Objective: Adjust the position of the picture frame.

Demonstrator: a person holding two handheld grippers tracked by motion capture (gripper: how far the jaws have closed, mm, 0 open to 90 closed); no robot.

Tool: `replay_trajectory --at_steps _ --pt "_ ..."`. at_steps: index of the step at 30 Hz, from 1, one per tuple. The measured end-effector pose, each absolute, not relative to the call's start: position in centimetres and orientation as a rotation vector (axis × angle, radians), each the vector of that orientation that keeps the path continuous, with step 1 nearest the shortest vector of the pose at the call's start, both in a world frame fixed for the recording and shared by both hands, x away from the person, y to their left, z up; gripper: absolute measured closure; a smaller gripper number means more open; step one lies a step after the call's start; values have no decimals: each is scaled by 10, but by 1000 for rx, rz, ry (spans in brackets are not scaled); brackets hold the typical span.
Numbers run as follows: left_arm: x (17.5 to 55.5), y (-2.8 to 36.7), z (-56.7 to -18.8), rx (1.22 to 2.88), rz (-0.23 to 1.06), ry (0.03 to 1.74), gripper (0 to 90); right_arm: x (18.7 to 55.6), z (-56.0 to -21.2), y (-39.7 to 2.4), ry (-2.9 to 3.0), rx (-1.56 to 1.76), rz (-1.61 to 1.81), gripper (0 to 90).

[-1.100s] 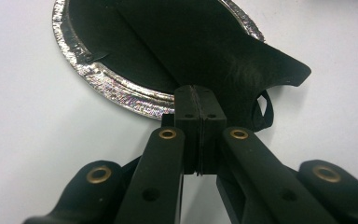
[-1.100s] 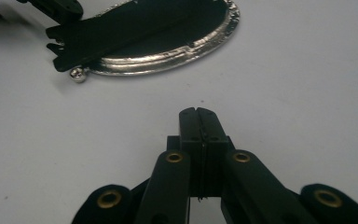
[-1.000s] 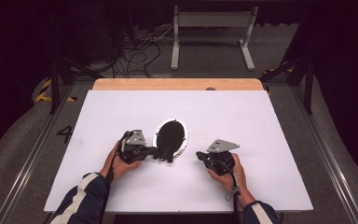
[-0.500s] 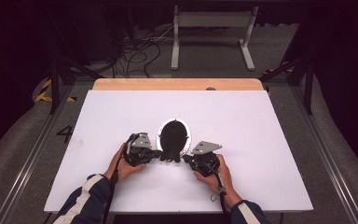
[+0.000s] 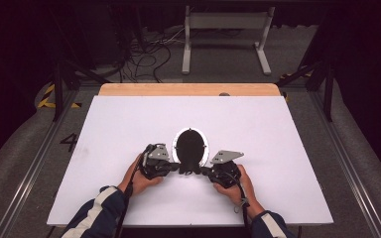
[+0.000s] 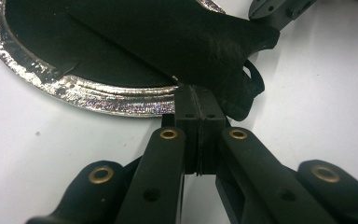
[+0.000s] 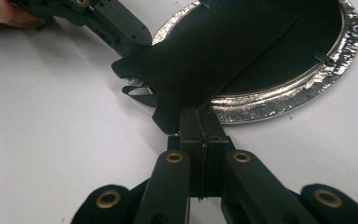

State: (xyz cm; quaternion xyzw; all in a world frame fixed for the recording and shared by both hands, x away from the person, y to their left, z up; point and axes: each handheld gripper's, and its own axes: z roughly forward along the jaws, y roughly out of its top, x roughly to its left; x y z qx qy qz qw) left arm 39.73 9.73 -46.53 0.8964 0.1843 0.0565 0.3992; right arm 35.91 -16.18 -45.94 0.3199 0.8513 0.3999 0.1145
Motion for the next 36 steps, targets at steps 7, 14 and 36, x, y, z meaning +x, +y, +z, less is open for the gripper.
replay_trajectory --at_steps 7,14,36 --pt "392 86 -466 2269 138 438 900 351 -458 -172 2506 929 1154 900" --pt "388 77 -466 2269 136 427 900 343 -457 -182 2510 944 1156 900" --pt "374 85 -450 2238 229 355 742 331 -455 -208 2476 946 1105 830"
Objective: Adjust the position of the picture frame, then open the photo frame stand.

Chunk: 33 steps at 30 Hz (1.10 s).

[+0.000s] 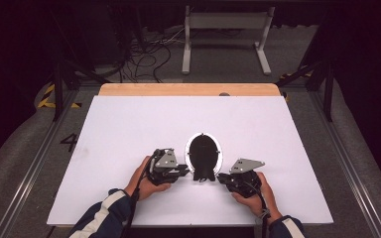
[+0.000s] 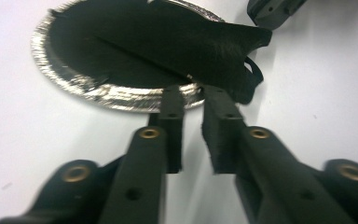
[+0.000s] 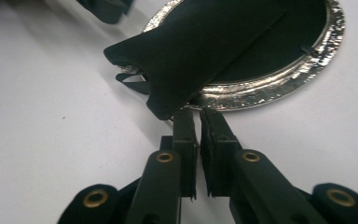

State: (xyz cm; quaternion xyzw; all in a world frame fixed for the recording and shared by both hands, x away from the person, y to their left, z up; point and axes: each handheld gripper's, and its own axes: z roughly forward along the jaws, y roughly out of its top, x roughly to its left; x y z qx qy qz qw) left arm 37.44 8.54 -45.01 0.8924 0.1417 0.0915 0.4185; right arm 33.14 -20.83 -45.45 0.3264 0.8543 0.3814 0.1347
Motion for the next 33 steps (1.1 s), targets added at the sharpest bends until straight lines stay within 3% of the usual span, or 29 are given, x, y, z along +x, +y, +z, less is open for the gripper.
replay_trajectory --at_steps 1,11,14,18,33 --pt "372 92 -448 2230 246 357 742 331 -455 -208 2476 946 1105 830" --pt "341 170 -450 2138 344 521 380 325 -447 -219 2462 943 1116 770" --pt "332 189 -452 2128 358 569 326 326 -446 -218 2470 936 1112 754" --pt "324 205 -455 2122 376 642 182 327 -447 -215 2491 923 1102 709" --pt "312 223 -458 2142 412 709 145 330 -448 -211 2525 918 1069 629"
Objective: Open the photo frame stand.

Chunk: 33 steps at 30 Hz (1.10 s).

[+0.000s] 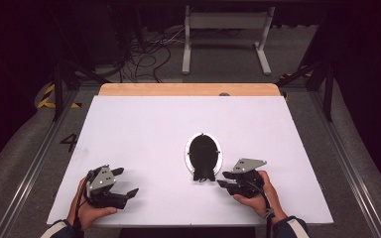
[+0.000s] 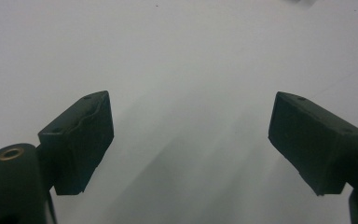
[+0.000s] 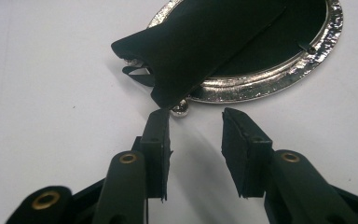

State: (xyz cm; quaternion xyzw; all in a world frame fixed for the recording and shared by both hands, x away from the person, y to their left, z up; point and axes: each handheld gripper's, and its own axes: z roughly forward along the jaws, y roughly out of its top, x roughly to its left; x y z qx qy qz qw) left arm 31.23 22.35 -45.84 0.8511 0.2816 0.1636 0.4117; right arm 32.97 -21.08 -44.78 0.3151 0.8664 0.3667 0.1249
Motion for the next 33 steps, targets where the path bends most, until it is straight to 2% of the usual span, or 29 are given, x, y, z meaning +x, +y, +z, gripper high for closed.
replay_trajectory --at_steps 24,33 --pt "313 220 -462 2178 395 714 139 334 -450 -186 2588 870 981 698" --pt "314 218 -462 2188 392 710 139 339 -450 -181 2604 953 1022 681"
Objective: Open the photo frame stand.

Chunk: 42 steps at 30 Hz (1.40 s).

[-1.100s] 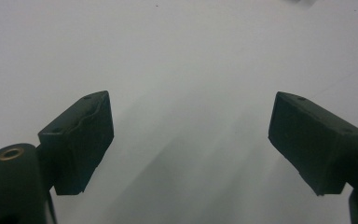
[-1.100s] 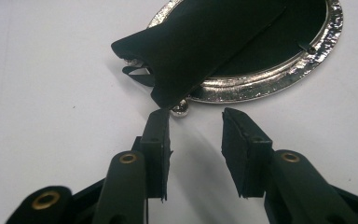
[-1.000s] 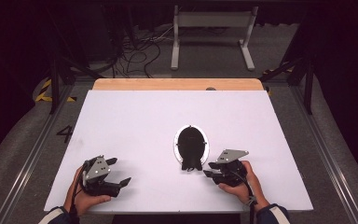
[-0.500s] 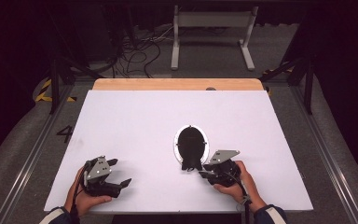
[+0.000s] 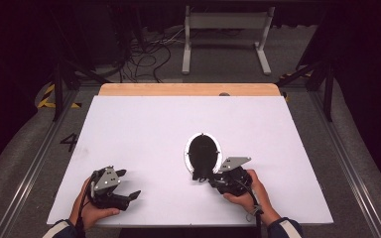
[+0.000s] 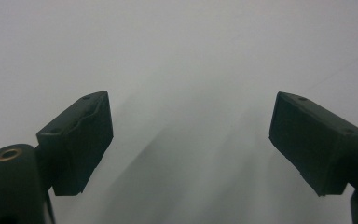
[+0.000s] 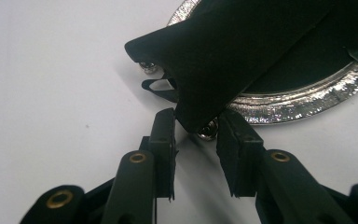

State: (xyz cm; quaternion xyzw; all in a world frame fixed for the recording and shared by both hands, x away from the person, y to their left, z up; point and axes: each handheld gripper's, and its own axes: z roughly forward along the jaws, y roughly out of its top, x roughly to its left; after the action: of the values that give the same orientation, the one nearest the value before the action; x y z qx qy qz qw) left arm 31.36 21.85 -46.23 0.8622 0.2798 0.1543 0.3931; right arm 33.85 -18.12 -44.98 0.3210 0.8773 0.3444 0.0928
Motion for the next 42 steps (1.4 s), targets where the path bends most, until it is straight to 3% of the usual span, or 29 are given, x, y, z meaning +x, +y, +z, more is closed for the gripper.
replay_trajectory --at_steps 24,31,42 --pt "320 207 -465 2228 387 683 140 373 -463 -199 2597 1518 1573 634" --pt "345 195 -464 2211 371 698 153 382 -468 -198 2582 1635 1669 618" --pt "387 145 -461 2203 279 641 169 386 -467 -201 2528 1671 1722 594"
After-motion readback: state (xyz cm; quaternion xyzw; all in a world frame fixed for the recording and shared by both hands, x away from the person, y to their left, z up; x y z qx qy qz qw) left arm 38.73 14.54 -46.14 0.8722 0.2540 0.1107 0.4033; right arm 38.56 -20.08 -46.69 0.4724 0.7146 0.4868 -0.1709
